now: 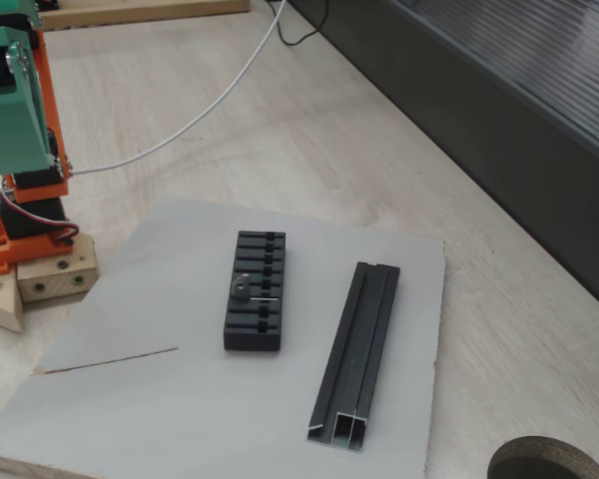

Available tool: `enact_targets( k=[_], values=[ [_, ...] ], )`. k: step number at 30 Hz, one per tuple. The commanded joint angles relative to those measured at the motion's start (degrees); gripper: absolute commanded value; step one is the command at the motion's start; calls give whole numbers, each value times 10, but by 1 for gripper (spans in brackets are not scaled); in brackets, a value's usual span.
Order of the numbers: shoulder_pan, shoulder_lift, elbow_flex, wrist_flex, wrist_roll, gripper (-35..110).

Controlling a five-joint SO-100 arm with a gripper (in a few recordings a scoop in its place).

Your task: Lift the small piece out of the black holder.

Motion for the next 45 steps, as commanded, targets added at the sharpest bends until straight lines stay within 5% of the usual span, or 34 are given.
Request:
enact_targets(
  k=[1, 33, 45],
  values=[
    [3, 1, -4, 18, 4, 14],
    [-2, -49, -4, 4, 18, 15],
    [-268, -186, -4, -189, 493, 14]
  ],
)
